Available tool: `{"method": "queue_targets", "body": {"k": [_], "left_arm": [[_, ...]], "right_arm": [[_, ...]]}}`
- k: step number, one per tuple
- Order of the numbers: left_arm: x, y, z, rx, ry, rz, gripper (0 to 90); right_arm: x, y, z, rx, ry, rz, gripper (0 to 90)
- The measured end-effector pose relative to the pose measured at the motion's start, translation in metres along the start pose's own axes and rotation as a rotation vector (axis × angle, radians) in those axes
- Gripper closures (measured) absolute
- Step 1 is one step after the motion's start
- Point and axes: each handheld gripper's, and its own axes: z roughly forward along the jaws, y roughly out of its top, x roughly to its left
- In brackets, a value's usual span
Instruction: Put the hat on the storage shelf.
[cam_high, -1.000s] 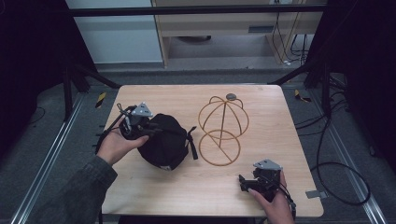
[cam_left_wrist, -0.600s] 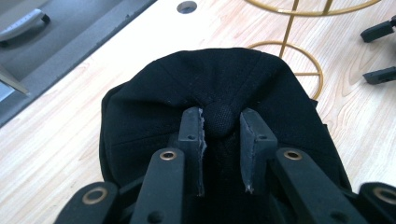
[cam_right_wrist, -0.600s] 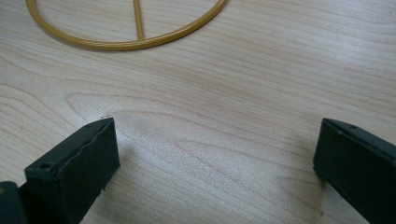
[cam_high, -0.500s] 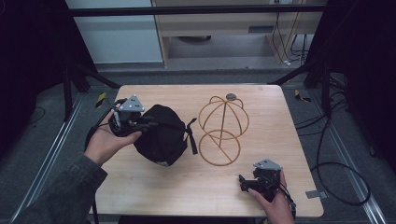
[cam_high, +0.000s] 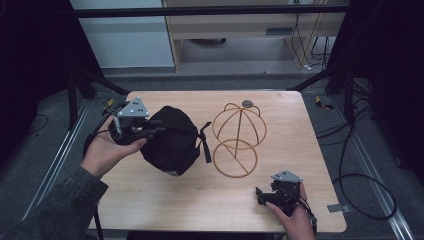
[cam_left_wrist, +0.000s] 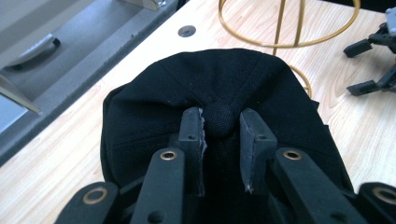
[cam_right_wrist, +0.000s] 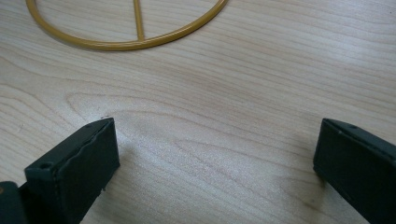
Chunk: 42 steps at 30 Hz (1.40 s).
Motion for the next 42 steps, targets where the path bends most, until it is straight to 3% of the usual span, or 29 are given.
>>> {"method": "queue_targets", "body": {"k": [11,30,42], "left_arm": [[-0.009,0.012,-0.019,-0.037,0.004,0.036,72.8],[-0.003,0.021,-0.044,-0.073,0.017,0.026,72.8],[-0.006,0.050,-0.058,-0.117,0.033,0.059,72.8]], "right_arm": [[0.000,0.000,0.000,0.000,0.001,-0.001,0.4],[0.000,0.000,0.000,-0.001,-0.001,0.000,0.4],[0.000,0.000,0.000,0.002,0.004,0.007,0.4]]}}
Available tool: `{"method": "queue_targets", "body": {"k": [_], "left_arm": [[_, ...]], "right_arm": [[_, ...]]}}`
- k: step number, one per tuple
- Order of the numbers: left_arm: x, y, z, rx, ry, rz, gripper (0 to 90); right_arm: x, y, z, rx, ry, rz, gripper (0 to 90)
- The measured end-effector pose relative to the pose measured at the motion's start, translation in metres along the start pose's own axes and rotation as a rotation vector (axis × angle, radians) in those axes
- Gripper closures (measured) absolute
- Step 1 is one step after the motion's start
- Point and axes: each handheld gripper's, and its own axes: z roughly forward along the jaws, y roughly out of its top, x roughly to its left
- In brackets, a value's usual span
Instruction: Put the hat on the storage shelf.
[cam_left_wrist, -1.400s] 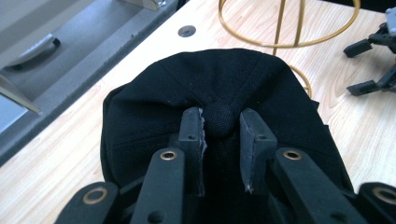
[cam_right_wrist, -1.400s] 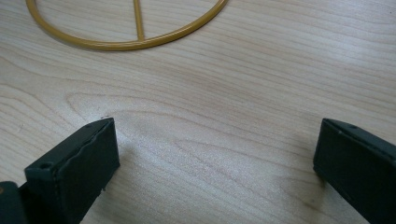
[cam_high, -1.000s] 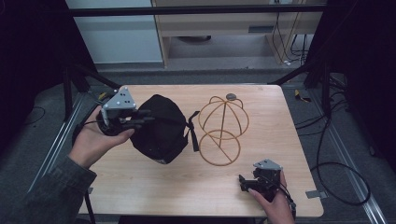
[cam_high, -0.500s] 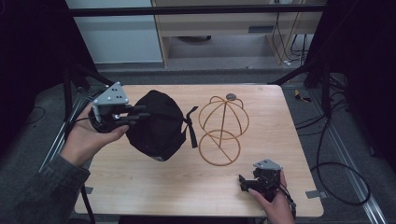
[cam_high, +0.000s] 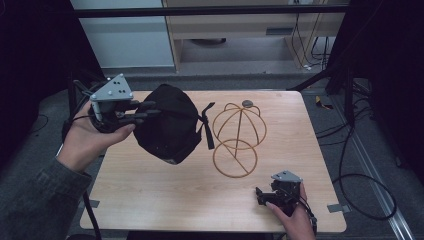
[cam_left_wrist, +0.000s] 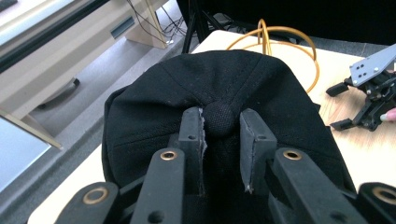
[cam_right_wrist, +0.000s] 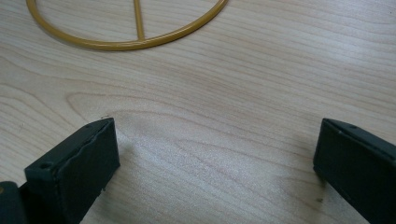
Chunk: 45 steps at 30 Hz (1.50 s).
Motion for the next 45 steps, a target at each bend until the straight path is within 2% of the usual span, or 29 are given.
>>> {"method": "queue_targets", "body": {"k": [15,20,24,30,35,42,45], "left_arm": [[-0.009,0.030,0.016,-0.038,-0.021,0.023,72.9],[-0.012,0.034,0.028,-0.030,-0.031,0.019,72.9],[-0.013,0.038,0.028,-0.033,-0.018,0.019,72.9],[-0.007,0.045,0.029,-0.012,-0.004,0.012,73.0],[-0.005,0.054,0.035,-0.009,-0.011,0.003,73.0],[-0.007,0.067,0.044,-0.009,-0.018,0.007,73.0],[-0.011,0.073,0.045,-0.001,-0.021,0.021,73.0]], "right_arm": [[0.000,0.000,0.000,-0.001,-0.004,-0.007,0.4],[-0.001,0.000,0.000,0.000,-0.003,-0.011,0.4],[0.000,0.000,0.000,-0.001,-0.003,-0.008,0.4],[-0.001,0.000,0.000,-0.002,-0.003,-0.010,0.4],[0.000,0.000,0.000,0.000,-0.002,-0.005,0.4],[0.000,0.000,0.001,-0.002,-0.004,-0.005,0.4],[0.000,0.000,0.001,-0.001,-0.003,-0.003,0.4]]}}
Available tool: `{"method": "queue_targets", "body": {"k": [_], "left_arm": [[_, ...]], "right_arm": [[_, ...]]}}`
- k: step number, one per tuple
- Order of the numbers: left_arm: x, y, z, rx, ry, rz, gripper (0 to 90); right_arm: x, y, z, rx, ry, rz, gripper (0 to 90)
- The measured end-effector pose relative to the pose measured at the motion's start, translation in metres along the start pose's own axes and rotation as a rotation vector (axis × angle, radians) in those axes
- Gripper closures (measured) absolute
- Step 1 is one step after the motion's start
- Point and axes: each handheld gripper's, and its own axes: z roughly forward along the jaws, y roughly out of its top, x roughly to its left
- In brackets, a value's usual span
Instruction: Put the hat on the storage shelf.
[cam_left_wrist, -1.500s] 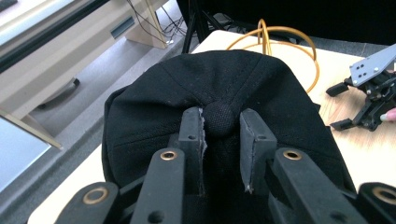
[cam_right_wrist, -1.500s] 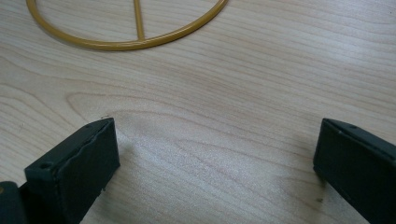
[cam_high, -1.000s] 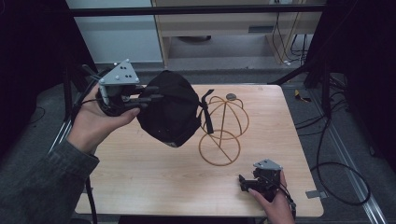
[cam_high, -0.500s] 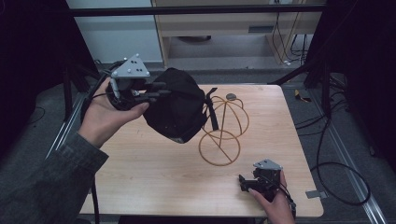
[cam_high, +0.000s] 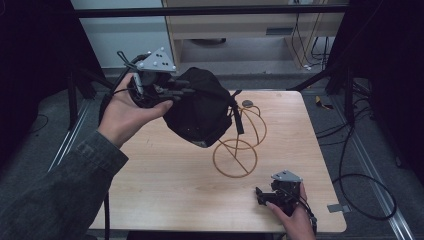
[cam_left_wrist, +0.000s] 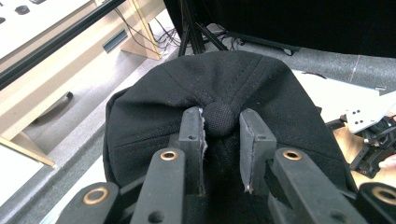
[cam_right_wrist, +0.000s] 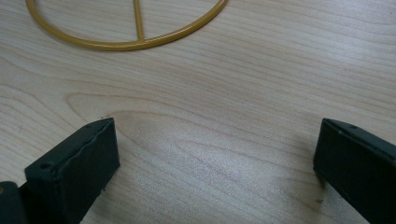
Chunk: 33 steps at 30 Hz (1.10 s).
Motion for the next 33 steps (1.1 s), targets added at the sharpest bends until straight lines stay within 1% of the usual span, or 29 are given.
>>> {"method": "queue_targets", "body": {"k": [3,8,13,20,25,29,32,33], "left_arm": [[-0.003,0.005,0.002,-0.014,-0.006,0.006,73.0],[-0.003,0.011,0.008,-0.004,-0.015,0.012,73.0],[-0.008,0.017,0.014,-0.005,-0.026,0.021,72.9],[-0.015,0.027,0.027,-0.009,-0.041,0.034,72.9],[-0.019,0.032,0.038,-0.012,-0.048,0.033,72.9],[-0.020,0.038,0.047,-0.014,-0.054,0.034,72.9],[-0.024,0.045,0.052,-0.014,-0.060,0.045,72.9],[-0.025,0.047,0.053,-0.021,-0.066,0.044,73.0]], "right_arm": [[0.000,0.000,0.000,0.000,0.001,0.000,0.4],[0.000,0.000,0.000,0.000,0.001,-0.001,0.4],[0.000,0.000,0.000,0.000,0.001,-0.001,0.4],[0.000,0.000,0.000,-0.001,0.002,0.000,0.4],[0.000,0.000,0.000,-0.001,0.002,0.000,0.4],[0.000,0.000,0.000,0.000,-0.001,0.000,0.4],[0.000,0.000,0.000,-0.001,0.002,0.000,0.4],[0.000,0.000,0.000,-0.001,0.002,0.000,0.4]]}}
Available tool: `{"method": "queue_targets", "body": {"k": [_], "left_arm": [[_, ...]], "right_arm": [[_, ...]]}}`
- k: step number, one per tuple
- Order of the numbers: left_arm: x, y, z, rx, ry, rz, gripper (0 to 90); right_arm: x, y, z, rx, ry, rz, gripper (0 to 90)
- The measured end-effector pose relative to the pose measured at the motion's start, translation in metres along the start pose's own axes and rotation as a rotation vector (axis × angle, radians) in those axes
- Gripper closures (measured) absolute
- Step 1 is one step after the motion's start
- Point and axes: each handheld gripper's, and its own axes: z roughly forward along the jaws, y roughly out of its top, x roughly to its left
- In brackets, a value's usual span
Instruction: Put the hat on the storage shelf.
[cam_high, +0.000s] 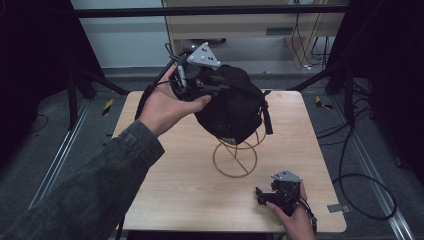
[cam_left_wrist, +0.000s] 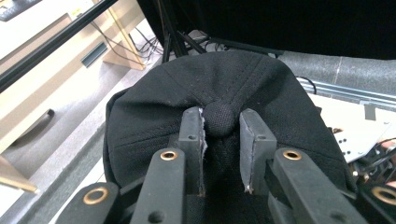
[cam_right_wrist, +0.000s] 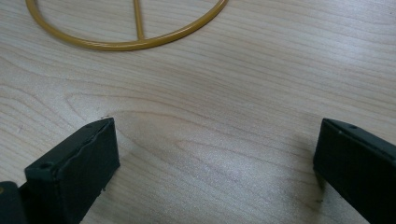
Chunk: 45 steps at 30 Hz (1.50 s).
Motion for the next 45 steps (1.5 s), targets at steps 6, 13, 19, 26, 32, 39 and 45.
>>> {"method": "queue_targets", "body": {"k": [6,13,19,26,32,39,45], "left_arm": [[-0.007,0.007,0.013,0.006,-0.016,0.014,72.9],[-0.009,0.004,0.029,0.039,-0.022,0.029,72.9],[-0.010,-0.001,0.042,0.051,-0.048,0.011,72.8],[-0.019,-0.006,0.055,0.075,-0.064,0.020,72.7],[-0.020,-0.015,0.062,0.096,-0.066,0.013,72.6],[-0.020,-0.024,0.068,0.111,-0.072,0.006,72.6],[-0.021,-0.032,0.073,0.119,-0.077,-0.003,72.5]], "right_arm": [[0.000,0.000,0.000,0.000,-0.001,0.000,0.4],[0.000,0.000,0.000,0.000,-0.001,0.000,0.4],[0.000,0.000,0.000,0.000,-0.002,0.000,0.4],[0.000,0.000,0.000,0.000,0.000,-0.001,0.4],[0.000,0.000,0.000,0.000,0.000,0.001,0.4],[0.000,0.000,0.000,-0.001,-0.001,-0.001,0.4],[-0.001,0.000,0.000,-0.002,-0.002,-0.008,0.4]]}}
